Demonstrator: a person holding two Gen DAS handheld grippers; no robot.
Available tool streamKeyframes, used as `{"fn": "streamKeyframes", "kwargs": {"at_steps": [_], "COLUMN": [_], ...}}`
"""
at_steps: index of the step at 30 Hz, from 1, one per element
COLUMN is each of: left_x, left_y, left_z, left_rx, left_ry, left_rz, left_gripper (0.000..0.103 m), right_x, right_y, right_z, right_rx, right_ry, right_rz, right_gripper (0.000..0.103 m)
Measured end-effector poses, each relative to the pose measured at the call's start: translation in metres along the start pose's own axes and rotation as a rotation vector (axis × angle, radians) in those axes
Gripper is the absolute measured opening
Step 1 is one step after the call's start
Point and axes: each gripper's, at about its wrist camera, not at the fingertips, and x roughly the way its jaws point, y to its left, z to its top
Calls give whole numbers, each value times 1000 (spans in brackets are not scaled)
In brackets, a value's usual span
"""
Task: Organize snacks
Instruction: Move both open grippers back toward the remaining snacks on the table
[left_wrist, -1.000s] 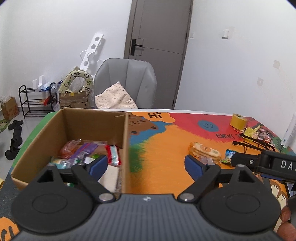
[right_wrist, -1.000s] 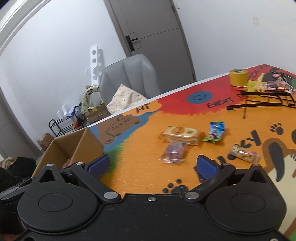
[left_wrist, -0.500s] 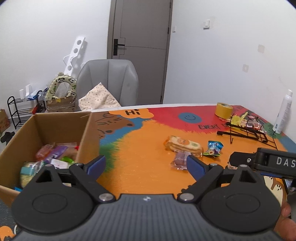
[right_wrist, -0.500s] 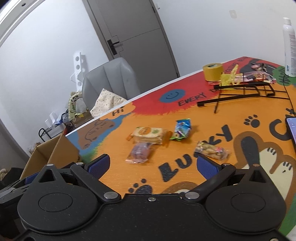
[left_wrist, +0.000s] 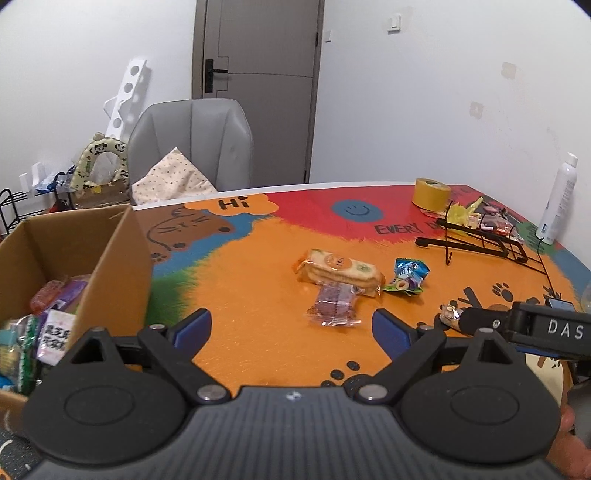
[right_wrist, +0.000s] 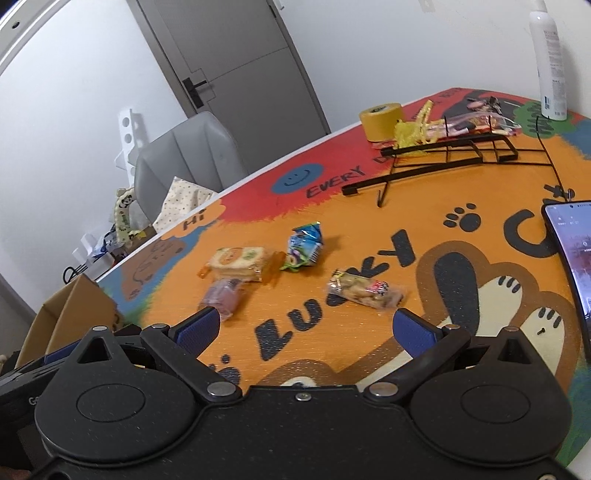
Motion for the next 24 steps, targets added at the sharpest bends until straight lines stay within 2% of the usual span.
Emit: {"fn": "streamKeyframes", "kwargs": {"at_steps": [7, 19, 24], "left_x": [19, 63, 79], "left_y": [-6, -17, -20], "left_z": [3, 5, 7], "left_rx": [-5, 1, 6], "left_ry": [12, 59, 71], "left_rz": [-19, -21, -18], "left_gripper": [93, 91, 90], "right_x": [12, 43, 52], "right_y": [-8, -30, -21], "right_z": [3, 8, 10], "right_rx": [7, 47, -14], "right_ry": [5, 47, 43], "right_rz": [13, -30, -61], "right_gripper": [100, 97, 97]}}
